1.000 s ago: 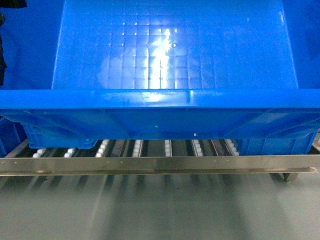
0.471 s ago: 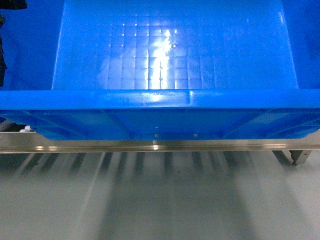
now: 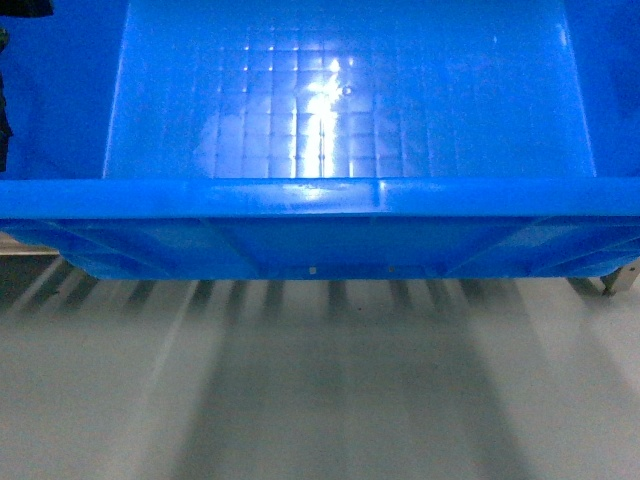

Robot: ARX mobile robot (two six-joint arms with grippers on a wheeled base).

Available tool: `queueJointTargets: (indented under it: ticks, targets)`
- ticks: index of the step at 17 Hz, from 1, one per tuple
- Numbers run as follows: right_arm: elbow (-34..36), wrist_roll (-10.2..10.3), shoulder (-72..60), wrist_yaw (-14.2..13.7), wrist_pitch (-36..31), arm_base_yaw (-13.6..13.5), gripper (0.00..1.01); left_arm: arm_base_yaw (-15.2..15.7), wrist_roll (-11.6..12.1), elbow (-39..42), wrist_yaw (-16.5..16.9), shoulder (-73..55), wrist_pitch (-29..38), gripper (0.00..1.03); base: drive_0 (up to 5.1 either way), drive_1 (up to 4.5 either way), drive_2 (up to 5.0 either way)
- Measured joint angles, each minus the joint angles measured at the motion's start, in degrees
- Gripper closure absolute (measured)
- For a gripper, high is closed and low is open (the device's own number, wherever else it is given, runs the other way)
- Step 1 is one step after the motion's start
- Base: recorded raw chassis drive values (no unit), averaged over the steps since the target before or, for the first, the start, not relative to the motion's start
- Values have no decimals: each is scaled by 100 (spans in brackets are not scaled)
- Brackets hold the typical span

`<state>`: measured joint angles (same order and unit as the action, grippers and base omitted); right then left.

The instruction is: Place box next to blue box on left shelf

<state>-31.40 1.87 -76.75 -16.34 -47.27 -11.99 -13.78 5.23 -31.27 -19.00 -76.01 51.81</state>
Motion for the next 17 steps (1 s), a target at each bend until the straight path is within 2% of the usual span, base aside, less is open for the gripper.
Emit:
queueJointTargets:
  ticks: [16, 17]
  targets:
    - [2, 2, -2, 2, -7, 0, 81, 0, -4, 2, 2, 0, -4, 85, 0, 0, 0]
    - [2, 2, -2, 2, -4, -2, 81, 0, -7, 2, 2, 0, -9, 85, 2, 350, -347]
